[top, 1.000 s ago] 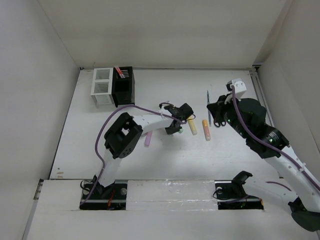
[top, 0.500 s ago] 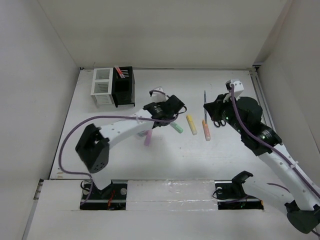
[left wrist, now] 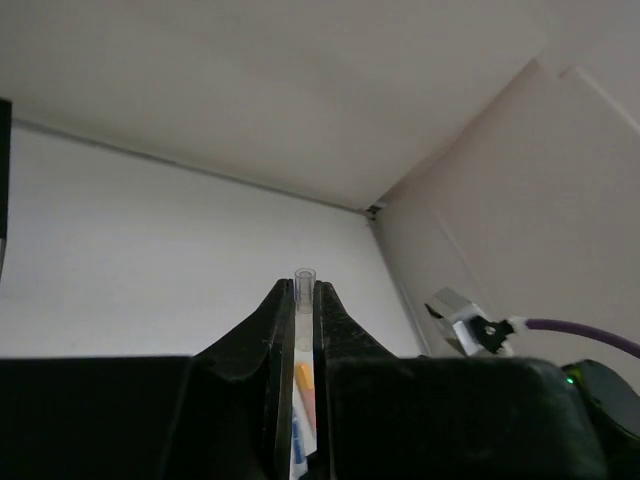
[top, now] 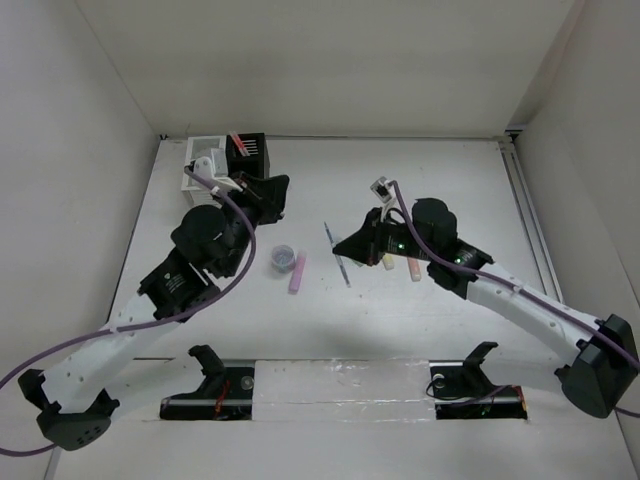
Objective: Sort the stationery into containers
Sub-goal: Close the pen cap on the pen.
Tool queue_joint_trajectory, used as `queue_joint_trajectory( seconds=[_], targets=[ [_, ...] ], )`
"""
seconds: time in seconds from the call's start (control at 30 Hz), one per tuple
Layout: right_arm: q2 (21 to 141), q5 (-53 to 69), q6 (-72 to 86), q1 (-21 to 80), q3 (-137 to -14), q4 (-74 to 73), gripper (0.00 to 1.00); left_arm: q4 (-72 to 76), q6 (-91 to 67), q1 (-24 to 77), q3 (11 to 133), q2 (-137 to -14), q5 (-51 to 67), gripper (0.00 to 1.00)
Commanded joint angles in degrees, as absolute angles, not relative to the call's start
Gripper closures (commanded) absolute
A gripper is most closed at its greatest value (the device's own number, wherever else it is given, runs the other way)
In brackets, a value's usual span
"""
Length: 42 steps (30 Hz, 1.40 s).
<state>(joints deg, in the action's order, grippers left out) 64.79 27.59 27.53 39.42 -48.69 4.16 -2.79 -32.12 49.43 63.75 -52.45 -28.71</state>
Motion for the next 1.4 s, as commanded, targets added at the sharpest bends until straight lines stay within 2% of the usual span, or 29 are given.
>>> queue_joint_trajectory(
  seconds=[0.0, 0.33, 0.83, 1.37],
  targets=[
    [66.78, 31.63, 31.37, 41.21, -54.31, 15.11, 1.0, 5.09, -24.97, 49.57, 61.1, -50.81, -22.25, 1.0],
    [72.77, 33.31, 32.52, 45.17, -60.29, 18.98, 1.0, 10.98, -23.29, 49.57, 56.08, -47.11, -15.39, 1.0],
    [69.79, 30.06, 32.52, 46.76, -57.75, 19.69, 1.0, 13.27, -23.29, 49.57, 54.23, -45.97, -20.65, 1.0],
    [69.79, 27.42, 30.76, 46.76, -59.94, 16.79, 1.0, 11.95, -23.29, 49.57, 55.37, -47.55, -19.6, 1.0]
  ],
)
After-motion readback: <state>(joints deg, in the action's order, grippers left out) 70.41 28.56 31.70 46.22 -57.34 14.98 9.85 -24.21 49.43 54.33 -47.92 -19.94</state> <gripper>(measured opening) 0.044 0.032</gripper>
